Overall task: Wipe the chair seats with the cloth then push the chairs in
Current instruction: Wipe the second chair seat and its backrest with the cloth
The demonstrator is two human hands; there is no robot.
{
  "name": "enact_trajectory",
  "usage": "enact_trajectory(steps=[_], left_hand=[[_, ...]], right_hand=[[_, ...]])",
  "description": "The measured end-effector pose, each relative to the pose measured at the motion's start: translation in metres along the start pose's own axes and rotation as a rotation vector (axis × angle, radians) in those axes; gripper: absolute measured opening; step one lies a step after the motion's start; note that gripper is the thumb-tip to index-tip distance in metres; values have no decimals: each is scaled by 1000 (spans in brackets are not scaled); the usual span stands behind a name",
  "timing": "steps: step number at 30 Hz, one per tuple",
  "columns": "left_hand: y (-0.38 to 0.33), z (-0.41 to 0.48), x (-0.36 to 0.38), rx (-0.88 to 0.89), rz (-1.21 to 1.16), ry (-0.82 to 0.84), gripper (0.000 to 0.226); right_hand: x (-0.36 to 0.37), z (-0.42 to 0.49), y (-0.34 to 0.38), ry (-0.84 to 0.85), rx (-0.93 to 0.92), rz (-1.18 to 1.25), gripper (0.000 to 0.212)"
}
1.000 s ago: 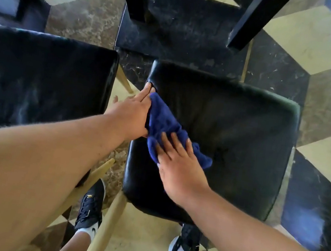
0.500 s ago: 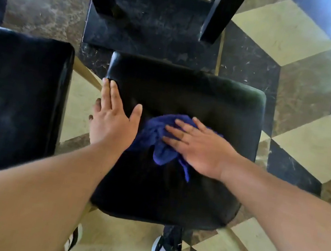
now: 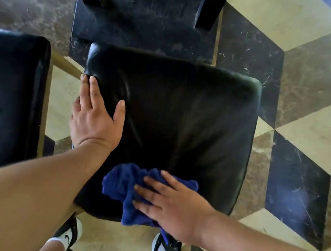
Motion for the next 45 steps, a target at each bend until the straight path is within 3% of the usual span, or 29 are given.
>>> enact_trajectory(steps=[3,6,13,16,18,19,23,26,30,37,41,45], left_hand=[[0,-1,2,17,-4,-14,88],[0,1,5,50,44,-7,84],[-17,-5,4,65,173,64,74],[-68,-48,20,445,265,83,68],[-81,-76,40,563,328,112,74],[-80,-79,48,548,339,109,76],[-72,-73,57,501,322,67,78],[-73,-73,59,510,306,39,77],[-71,-74,58,508,317,6,76],[-71,-74,57,521,298,-12,75],[-69,-74,57,522,315,-4,74],[-73,-75,49,493,316,73,72]], right_hand=[[8,-8,5,87,-229,42,59],[-20,-7,-49,57,-224,-29,61],[-99,-70,-214,-132,300,-145,59],[-113,-93,-257,-250,554,-60,61],[-111,-95,-254,-298,652,-89,62],[-103,-92,-240,-288,614,-139,62],[-33,-95,-116,-115,116,-143,58],[18,-117,-35,59,-130,-134,63],[6,-118,-57,87,-220,-62,65],[-78,-133,-217,-81,357,-168,57],[-90,-120,-225,-324,633,-70,58],[-94,-75,-209,-441,721,-23,59]])
Point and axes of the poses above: each hand's wrist, its own z-axis towards the middle knuckle, its own x-axis out of the palm, y = z × x, the point moved 10 cm from there along z, towards the middle knuckle, and after that the axes turned 9 degrees about -x, right-handed, at the moved point
